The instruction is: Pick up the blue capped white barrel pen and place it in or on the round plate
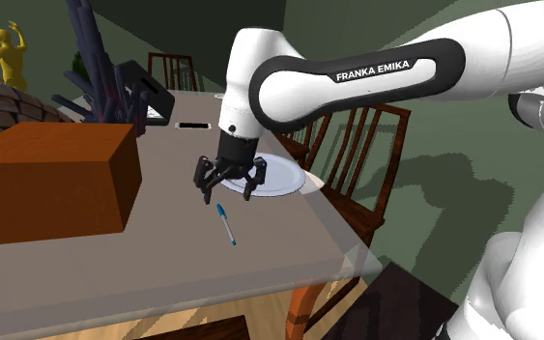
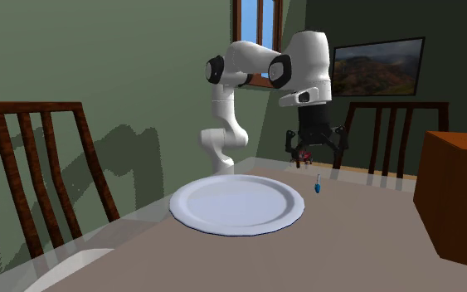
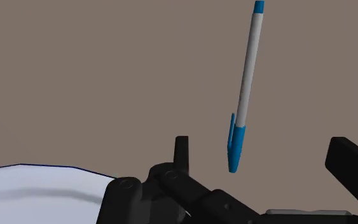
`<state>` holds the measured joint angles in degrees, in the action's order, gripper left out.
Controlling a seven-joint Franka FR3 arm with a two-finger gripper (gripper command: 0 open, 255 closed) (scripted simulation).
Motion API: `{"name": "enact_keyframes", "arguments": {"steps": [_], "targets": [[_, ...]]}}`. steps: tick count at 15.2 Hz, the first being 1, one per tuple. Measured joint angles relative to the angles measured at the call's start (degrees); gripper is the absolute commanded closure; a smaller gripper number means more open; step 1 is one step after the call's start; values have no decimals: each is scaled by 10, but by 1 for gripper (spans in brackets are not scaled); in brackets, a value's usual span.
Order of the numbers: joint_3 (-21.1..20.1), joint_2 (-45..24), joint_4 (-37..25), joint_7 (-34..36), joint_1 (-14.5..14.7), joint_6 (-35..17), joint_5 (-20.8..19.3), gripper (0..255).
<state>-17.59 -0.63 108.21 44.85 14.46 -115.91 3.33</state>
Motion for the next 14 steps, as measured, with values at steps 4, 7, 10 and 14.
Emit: {"name": "enact_keyframes", "arguments": {"steps": [4, 7, 10, 14], "targets": [[-2, -1, 34, 29, 2, -41, 1, 0], [-3, -9, 46, 34, 4, -61, -1, 0], [-3, -11, 49, 33, 4, -66, -2, 0], [-3, -11, 50, 34, 4, -67, -2, 255]]}}
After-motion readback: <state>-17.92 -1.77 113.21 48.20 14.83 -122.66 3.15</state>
